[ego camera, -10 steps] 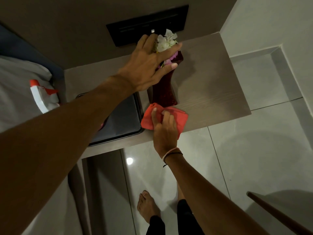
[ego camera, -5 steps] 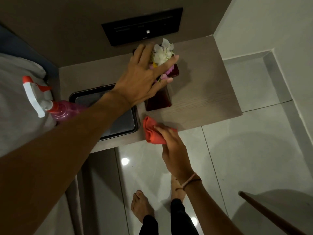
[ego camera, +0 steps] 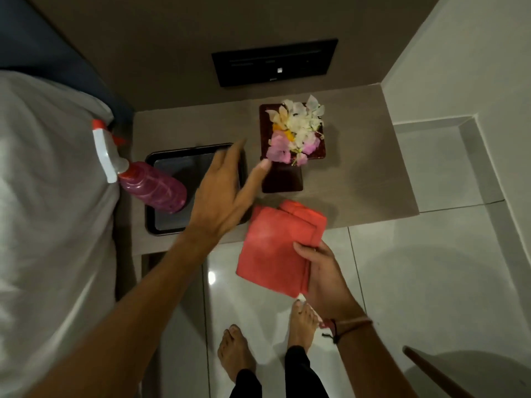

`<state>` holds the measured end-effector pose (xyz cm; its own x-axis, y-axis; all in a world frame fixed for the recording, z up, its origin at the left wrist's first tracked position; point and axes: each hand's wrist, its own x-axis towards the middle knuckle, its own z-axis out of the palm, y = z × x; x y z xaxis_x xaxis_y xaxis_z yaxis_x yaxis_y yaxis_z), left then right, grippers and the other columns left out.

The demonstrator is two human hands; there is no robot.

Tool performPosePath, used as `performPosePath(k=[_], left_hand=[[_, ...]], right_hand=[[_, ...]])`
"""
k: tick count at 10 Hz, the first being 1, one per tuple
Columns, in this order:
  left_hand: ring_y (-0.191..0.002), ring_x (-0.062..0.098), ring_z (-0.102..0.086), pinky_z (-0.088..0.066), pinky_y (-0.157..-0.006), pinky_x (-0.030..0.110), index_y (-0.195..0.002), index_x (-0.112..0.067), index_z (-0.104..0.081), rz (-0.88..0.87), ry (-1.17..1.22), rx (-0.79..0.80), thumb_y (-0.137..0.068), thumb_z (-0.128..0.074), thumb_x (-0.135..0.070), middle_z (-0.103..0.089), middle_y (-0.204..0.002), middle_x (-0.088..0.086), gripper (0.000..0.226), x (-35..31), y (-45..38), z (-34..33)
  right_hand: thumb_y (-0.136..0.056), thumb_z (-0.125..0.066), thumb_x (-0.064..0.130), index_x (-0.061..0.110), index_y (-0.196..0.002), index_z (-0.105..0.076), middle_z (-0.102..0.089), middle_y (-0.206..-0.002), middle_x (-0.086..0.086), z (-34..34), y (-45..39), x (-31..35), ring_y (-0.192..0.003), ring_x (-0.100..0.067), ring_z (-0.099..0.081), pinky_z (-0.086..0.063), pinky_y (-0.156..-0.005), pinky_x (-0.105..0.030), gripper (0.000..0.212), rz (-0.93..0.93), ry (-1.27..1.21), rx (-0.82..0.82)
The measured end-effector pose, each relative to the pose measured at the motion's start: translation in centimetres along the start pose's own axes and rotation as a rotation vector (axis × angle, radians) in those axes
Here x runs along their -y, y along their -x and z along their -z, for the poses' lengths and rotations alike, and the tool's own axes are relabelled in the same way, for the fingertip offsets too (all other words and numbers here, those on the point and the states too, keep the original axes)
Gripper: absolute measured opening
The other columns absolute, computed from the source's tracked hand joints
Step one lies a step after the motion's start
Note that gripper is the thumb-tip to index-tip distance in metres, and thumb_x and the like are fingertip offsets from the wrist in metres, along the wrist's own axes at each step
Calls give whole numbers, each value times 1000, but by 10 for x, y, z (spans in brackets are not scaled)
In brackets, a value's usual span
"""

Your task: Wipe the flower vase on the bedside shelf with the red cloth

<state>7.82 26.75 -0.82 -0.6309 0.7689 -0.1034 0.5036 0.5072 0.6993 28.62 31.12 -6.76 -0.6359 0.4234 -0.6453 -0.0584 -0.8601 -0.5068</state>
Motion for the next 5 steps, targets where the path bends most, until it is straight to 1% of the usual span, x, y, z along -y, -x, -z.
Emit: performPosePath(k=[1, 2, 3, 4, 5], left_hand=[[-117, 19, -64, -54, -89, 33, -133, -22, -57, 550, 527, 136, -85, -54, -68, -64, -135, 4, 66, 25, 39, 6], [-114, 29, -67, -56, -99, 52, -130, -8, -61, 777, 782, 74, -91, -68, -35, -67, -134, 15, 48, 45, 49, 6], [-126, 39, -61, -48, -111, 57, -138, -1, -55, 774, 854, -74, -93, -65, -9, -63, -139, 22, 47, 56, 37, 8], [-124, 40, -60, -47, -112, 55, -139, 2, -54, 737, 790, -85, -93, -57, 3, -63, -136, 23, 46, 61, 22, 13], [-110, 31, -58, -47, -102, 45, -133, 9, -55, 704, 690, -27, -96, -55, 4, -62, -119, 17, 38, 63, 26, 14]], right_hand=[[-95, -66, 12, 15, -131, -65, -70, -131, -11, -24, -40, 2, -117, -30, -68, -62, -91, -41, 36, -35, 79, 80], [-90, -73, 6, 7, -126, -66, -70, -127, -20, -57, -87, -4, -105, -29, -71, -62, -82, -37, 37, 26, 275, -9], [-88, -73, 1, 10, -113, -68, -73, -118, -19, -80, -120, -9, -104, -32, -69, -57, -92, -40, 27, 83, 536, -75], [-90, -65, -5, 7, -116, -68, -74, -105, -15, -89, -133, -6, -95, -27, -68, -56, -87, -36, 28, 88, 772, -16], [-90, -60, -12, -3, -128, -60, -69, -110, -13, -87, -123, -3, -97, -19, -59, -48, -78, -23, 39, 33, 934, 69]])
